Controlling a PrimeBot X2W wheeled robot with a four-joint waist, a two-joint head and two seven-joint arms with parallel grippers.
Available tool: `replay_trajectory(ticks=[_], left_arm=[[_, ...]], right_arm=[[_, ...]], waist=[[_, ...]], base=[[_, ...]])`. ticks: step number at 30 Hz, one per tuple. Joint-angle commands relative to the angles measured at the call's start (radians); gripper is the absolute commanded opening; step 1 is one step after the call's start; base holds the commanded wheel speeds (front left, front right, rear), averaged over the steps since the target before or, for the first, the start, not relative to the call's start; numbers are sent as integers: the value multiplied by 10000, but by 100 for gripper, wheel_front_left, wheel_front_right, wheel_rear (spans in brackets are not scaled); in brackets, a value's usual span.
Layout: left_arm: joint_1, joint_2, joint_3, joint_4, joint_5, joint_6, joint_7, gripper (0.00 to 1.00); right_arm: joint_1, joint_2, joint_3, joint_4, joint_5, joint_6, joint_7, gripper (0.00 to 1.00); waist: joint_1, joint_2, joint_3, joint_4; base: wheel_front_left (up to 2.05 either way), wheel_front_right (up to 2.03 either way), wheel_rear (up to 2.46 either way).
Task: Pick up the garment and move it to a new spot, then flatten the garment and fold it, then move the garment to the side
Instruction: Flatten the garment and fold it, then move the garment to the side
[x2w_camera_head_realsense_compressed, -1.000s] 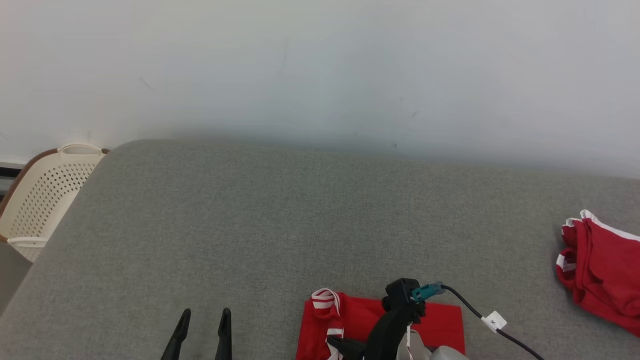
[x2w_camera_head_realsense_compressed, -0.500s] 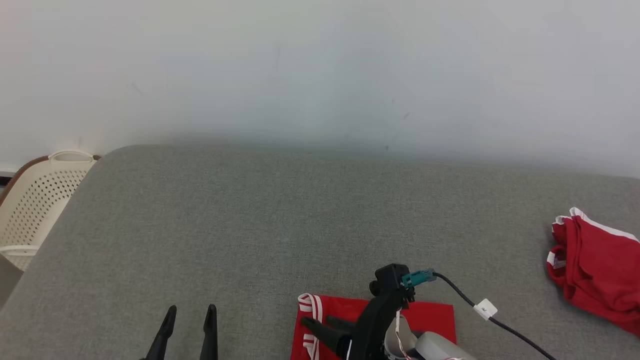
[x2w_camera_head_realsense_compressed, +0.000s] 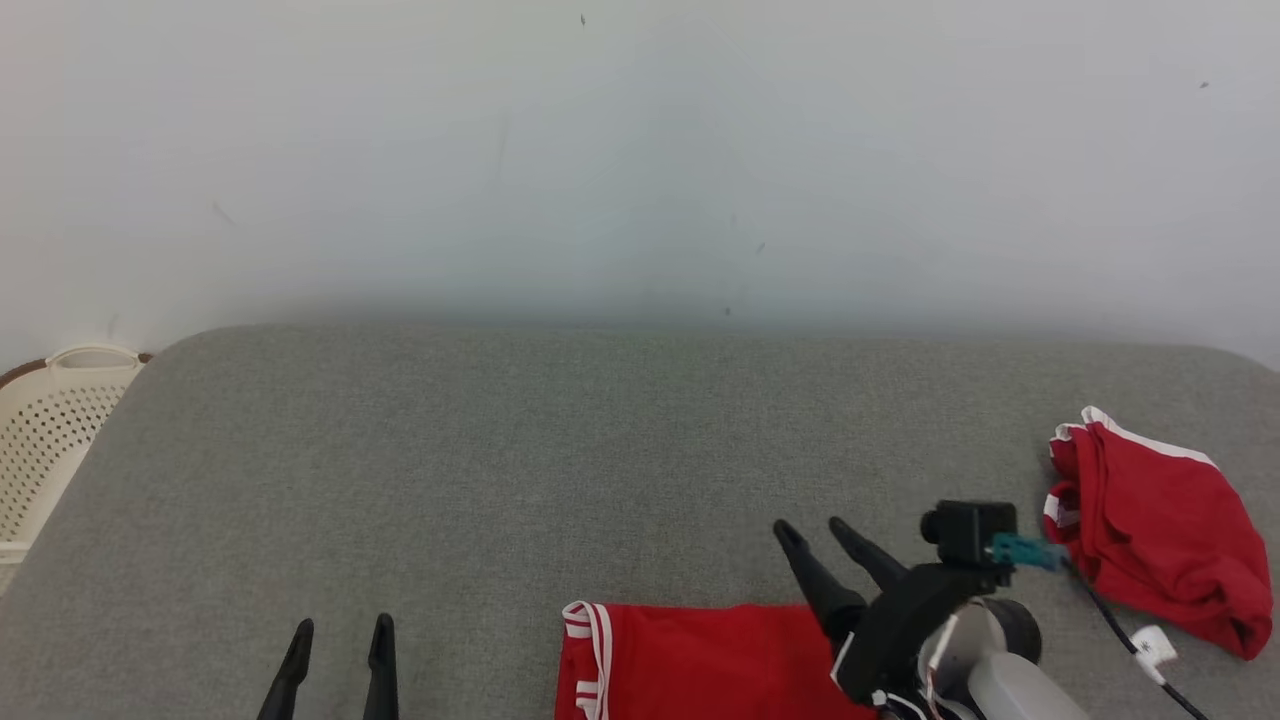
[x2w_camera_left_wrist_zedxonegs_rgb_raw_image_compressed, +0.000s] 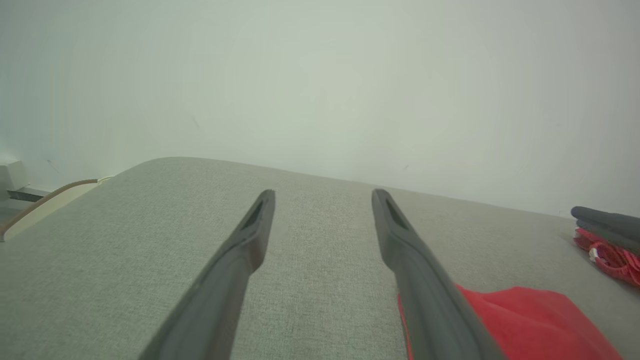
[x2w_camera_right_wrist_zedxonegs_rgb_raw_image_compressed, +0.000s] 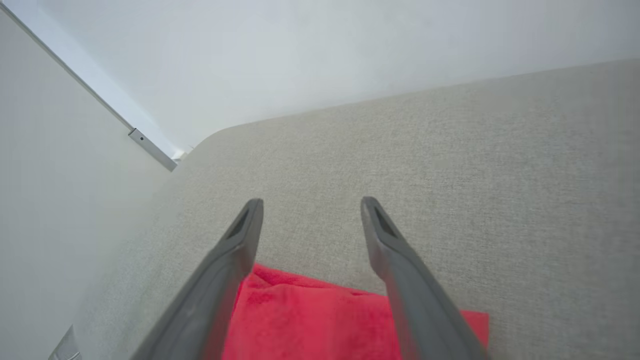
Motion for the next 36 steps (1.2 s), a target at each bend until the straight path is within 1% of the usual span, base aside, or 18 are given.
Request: replay_trajectory(ticks=[1, 4, 8, 12, 15, 19, 23, 24, 26, 32, 36], left_arm=[[133, -51, 145, 27, 165, -69, -32, 100], [351, -259, 222, -130, 395, 122, -31, 100], [585, -367, 236, -257, 758, 357, -31, 100], [662, -471, 407, -299, 843, 349, -31, 100], [749, -531, 537, -212, 836, 286, -31, 100], [865, -583, 726, -51, 849, 172, -31, 100], [914, -605, 890, 37, 849, 46, -31, 100], [1015, -612, 1023, 68, 836, -7, -31, 100], [1080, -616, 1116, 88, 796, -76, -31, 100], [1151, -613, 1244, 214, 607, -325, -31, 100], [1077, -619, 1295, 274, 601, -416, -31, 100]], right_arm=[[484, -89, -347, -276, -419, -20, -171, 100], [1536, 72, -1410, -1121, -1610, -20, -388, 100], [3017, 479, -2725, -2553, -3136, -20, -624, 100], [4124, 737, -3268, -3793, -4747, -20, -765, 100], [4588, 882, -3659, -4333, -5507, -20, -1081, 100], [4891, 992, -4162, -4553, -5930, -20, -1472, 100], [5017, 1021, -4508, -4523, -6021, -20, -1751, 100], [5018, 1030, -4622, -4433, -5873, -20, -1883, 100], [4930, 1033, -4672, -4311, -5709, -20, -1988, 100], [4656, 1027, -4594, -3910, -5694, -20, -2127, 100], [4573, 1030, -4622, -3569, -5634, -20, -2276, 100]], waist=[[0, 0, -73, -108], [0, 0, -190, -307], [0, 0, -295, -582], [0, 0, -353, -851], [0, 0, -407, -1006], [0, 0, -491, -1117], [0, 0, -546, -1137], [0, 0, -567, -1134], [0, 0, -575, -1130], [0, 0, -531, -1075], [0, 0, -493, -1004]], base=[[0, 0, 0], [0, 0, 0], [0, 0, 0], [0, 0, 0], [0, 0, 0], [0, 0, 0], [0, 0, 0], [0, 0, 0], [0, 0, 0], [0, 0, 0], [0, 0, 0]])
